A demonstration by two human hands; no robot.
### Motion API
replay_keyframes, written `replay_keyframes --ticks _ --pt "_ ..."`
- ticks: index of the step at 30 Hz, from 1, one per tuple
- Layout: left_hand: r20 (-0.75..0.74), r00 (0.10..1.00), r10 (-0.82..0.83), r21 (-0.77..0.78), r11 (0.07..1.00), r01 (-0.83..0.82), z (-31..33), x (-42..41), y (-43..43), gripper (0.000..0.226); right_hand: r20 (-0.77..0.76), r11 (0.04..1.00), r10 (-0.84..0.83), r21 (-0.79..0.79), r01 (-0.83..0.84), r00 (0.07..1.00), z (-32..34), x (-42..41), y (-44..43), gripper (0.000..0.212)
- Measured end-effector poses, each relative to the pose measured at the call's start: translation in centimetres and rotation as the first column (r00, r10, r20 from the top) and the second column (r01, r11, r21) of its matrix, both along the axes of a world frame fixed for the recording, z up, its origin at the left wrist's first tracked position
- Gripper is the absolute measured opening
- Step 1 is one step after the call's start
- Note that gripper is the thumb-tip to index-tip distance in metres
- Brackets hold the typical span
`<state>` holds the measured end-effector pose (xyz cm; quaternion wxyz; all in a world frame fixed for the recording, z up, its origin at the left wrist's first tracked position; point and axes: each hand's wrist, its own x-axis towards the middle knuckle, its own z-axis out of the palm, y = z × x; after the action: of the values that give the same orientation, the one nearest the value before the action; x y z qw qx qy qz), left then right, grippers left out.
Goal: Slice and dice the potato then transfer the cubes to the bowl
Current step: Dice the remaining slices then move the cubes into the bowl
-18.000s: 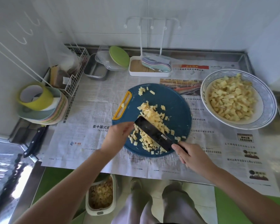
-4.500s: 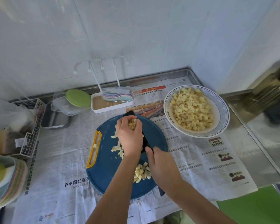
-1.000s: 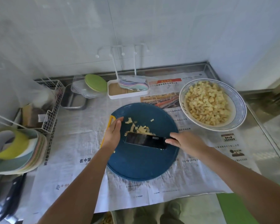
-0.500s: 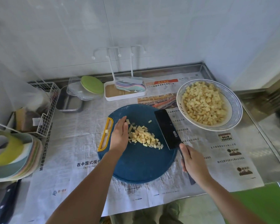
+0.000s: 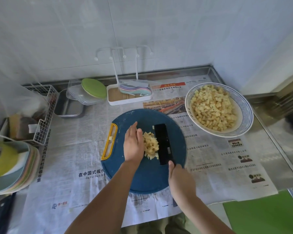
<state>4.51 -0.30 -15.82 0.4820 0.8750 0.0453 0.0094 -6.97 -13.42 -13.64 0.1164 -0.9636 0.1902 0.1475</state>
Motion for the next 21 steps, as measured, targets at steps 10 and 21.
replay_keyframes --ticks 10,21 --pt "0.037 0.999 0.010 0.027 1.000 -0.011 0.4 -0.8 -0.8 0.045 -0.024 0.984 0.108 0.147 -0.104 0.994 0.3 1.4 3.2 0.042" --pt "0.127 0.975 0.184 -0.100 0.980 -0.172 2.0 -0.7 -1.8 0.013 0.113 0.926 0.170 0.322 -0.198 0.979 2.4 0.9 1.8 0.038"
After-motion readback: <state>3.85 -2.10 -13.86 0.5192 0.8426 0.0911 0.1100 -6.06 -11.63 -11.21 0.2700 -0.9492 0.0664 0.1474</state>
